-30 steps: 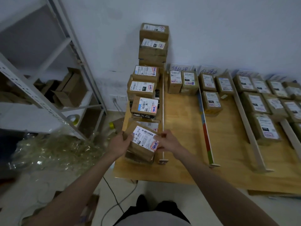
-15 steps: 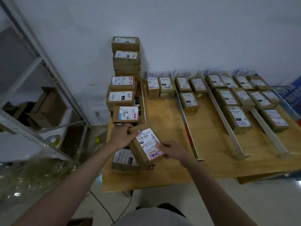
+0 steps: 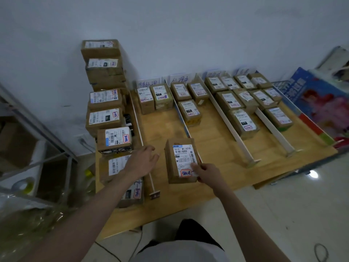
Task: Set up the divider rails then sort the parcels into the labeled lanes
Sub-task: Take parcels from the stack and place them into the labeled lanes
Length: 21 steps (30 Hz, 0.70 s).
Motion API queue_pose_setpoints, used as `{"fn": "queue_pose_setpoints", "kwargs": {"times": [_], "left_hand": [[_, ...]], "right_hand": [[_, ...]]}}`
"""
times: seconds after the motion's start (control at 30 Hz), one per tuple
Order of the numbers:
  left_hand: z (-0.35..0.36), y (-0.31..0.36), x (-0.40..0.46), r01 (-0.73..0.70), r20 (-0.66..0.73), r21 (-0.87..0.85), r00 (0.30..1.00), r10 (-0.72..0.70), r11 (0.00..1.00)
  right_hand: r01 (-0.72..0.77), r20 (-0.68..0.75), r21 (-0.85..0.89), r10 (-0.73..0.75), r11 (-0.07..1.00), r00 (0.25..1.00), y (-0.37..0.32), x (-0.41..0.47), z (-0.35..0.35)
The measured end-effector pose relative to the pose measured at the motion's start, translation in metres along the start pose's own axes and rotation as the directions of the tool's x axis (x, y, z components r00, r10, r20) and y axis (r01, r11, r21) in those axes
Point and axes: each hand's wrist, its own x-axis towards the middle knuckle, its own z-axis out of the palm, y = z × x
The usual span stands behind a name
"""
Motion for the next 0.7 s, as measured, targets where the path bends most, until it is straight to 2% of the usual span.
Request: {"fn": "queue_pose_setpoints", "kwargs": {"times": [0.3,0.57,0.7], "left_hand": [[0.01,0.016,0.056,0.035,-0.007,0.143,0.999,-0.034,0.989],[0.011,0.01,0.125,0.128,0.013,0.18,0.991,-0.133,0.975],[0.011,0.005,0.16,0.191,-0.019,0.176,0.981,-0.191,0.966]], "right_hand": [[-0.022,-0.02,-0.047,0.021,0.999,1.0,-0.007,0.071,-0.014],[0.017,0.068,-0.111,-0.009,0.994,0.998,-0.044,0.156,-0.02],[0.073,0.135,-0.15,-0.053,0.986,0.989,-0.07,0.201,-0.023]]}}
